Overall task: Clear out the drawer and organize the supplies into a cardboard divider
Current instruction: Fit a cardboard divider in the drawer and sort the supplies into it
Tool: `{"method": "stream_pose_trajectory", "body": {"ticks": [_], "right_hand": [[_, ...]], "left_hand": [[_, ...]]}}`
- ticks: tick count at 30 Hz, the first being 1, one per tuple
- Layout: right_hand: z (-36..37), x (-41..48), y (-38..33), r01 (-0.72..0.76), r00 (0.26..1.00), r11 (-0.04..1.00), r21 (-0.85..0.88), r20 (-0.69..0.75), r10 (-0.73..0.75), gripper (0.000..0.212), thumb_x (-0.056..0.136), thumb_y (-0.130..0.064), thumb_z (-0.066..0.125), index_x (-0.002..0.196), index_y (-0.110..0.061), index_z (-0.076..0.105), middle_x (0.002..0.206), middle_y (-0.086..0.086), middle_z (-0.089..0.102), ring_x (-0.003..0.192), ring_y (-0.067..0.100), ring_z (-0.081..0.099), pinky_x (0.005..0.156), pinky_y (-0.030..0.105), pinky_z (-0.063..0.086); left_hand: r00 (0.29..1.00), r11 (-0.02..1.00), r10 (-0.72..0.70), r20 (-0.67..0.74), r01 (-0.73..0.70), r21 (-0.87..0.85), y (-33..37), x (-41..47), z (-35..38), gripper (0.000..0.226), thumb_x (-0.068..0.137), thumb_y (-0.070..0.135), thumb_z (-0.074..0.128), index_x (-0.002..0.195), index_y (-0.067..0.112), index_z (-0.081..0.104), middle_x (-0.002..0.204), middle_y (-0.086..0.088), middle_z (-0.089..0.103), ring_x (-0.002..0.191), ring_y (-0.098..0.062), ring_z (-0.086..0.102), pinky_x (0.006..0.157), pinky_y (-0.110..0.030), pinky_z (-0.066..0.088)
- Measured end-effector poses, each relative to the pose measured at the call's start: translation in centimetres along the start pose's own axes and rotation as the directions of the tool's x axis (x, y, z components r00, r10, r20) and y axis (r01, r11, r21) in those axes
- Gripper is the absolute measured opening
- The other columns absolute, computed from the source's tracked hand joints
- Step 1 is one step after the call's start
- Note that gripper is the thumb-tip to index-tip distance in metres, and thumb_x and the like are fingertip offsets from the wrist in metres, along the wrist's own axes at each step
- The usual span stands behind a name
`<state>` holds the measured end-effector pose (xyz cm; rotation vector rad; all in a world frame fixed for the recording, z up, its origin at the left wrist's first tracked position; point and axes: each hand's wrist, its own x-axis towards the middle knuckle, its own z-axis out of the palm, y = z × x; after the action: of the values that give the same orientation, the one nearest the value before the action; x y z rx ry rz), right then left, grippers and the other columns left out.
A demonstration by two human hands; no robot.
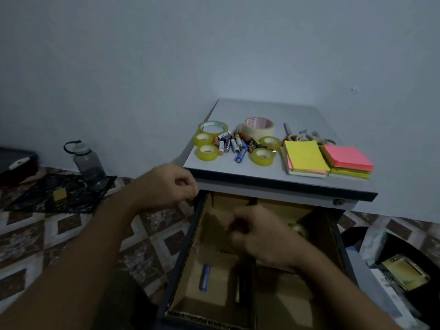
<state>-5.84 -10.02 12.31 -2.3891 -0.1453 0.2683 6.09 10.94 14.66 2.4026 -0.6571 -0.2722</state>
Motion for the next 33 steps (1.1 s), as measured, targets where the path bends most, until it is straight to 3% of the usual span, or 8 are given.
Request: {"method": "stream_pose_trajectory", "body": {"ticks": [4,7,11,14,18,23,30,33], "right_hand": [[-5.6,2.6,0.5,0.037,0.949,0.987,-0.156,-0.303,-0.084,0.023,0.091,-0.018,0.061,0.112,-0.027,0.066,0.104,-0.014,0.065,0.083,-0.005,0.056,0.07,0.01,0.046],[-8.8,5.2,1.5,0.001,0.866,0.951,-0.31,-0.476,-0.156,0.026,0.083,-0.021,0.065,0.108,-0.023,0.071,0.104,-0.006,0.069,0.083,0.007,0.055,0.07,0.018,0.038],[-11.0,8.1,2.0,-0.06,0.885,0.871,-0.488,-0.429,-0.18,0.048,0.071,-0.047,0.05,0.111,-0.031,0.068,0.113,0.002,0.067,0.104,0.029,0.054,0.098,0.038,0.036],[-10.8,9.6,1.7,-0.058,0.915,0.835,-0.547,-0.363,-0.174,0.056,0.071,-0.065,0.046,0.115,-0.036,0.064,0.12,0.0,0.061,0.111,0.031,0.045,0.096,0.044,0.041],[-10.4,11.1,1.8,-0.038,0.916,0.797,-0.603,-0.34,-0.214,0.048,0.079,-0.061,0.061,0.117,-0.031,0.059,0.123,-0.001,0.058,0.111,0.026,0.039,0.091,0.042,0.04],[-10.5,12.1,2.0,-0.031,0.926,0.788,-0.615,-0.315,-0.209,0.065,0.08,-0.061,0.061,0.136,-0.031,0.05,0.134,0.003,0.052,0.121,0.029,0.037,0.094,0.045,0.037],[-10.9,12.2,2.2,-0.01,0.932,0.804,-0.595,-0.297,-0.209,0.046,0.076,-0.057,0.065,0.113,-0.031,0.059,0.12,-0.002,0.057,0.111,0.023,0.038,0.088,0.041,0.038],[-11.0,12.0,2.5,0.001,0.939,0.816,-0.578,-0.281,-0.2,0.054,0.077,-0.056,0.065,0.125,-0.034,0.053,0.123,-0.001,0.055,0.113,0.024,0.038,0.092,0.044,0.038]], "left_hand": [[0.958,0.996,0.088,-0.274,-0.09,0.004,1.5,3.5,-1.3,0.015,0.083,0.035,0.074,0.097,0.031,0.073,0.094,0.004,0.071,0.086,-0.013,0.065,0.078,-0.029,0.053],[0.949,0.979,0.188,-0.252,-0.162,0.124,2.5,6.8,-1.8,0.029,0.082,0.031,0.075,0.11,0.031,0.07,0.111,0.005,0.065,0.101,-0.015,0.058,0.087,-0.029,0.047],[0.972,0.945,0.197,-0.129,-0.154,0.287,2.9,10.6,-2.0,0.043,0.075,0.042,0.072,0.118,0.036,0.068,0.123,0.002,0.061,0.111,-0.019,0.055,0.093,-0.032,0.045],[0.976,0.928,0.202,-0.084,-0.163,0.334,3.2,12.0,-1.7,0.05,0.069,0.045,0.066,0.118,0.037,0.068,0.122,0.004,0.063,0.109,-0.017,0.055,0.094,-0.031,0.047],[0.969,0.906,0.237,-0.068,-0.195,0.376,3.1,12.7,-1.3,0.044,0.078,0.033,0.071,0.122,0.033,0.066,0.116,0.008,0.058,0.103,-0.011,0.048,0.089,-0.026,0.041],[0.965,0.904,0.253,-0.069,-0.21,0.371,2.6,13.4,-1.3,0.046,0.078,0.036,0.071,0.124,0.033,0.066,0.118,0.005,0.061,0.107,-0.014,0.051,0.088,-0.026,0.042],[0.956,0.891,0.289,-0.039,-0.254,0.377,2.4,13.6,-1.2,0.045,0.078,0.037,0.072,0.122,0.037,0.065,0.11,0.009,0.057,0.103,-0.01,0.048,0.085,-0.027,0.041],[0.952,0.889,0.306,0.003,-0.287,0.356,2.8,13.7,-1.4,0.052,0.077,0.035,0.073,0.127,0.037,0.062,0.106,0.009,0.058,0.099,-0.011,0.052,0.084,-0.03,0.046]]}}
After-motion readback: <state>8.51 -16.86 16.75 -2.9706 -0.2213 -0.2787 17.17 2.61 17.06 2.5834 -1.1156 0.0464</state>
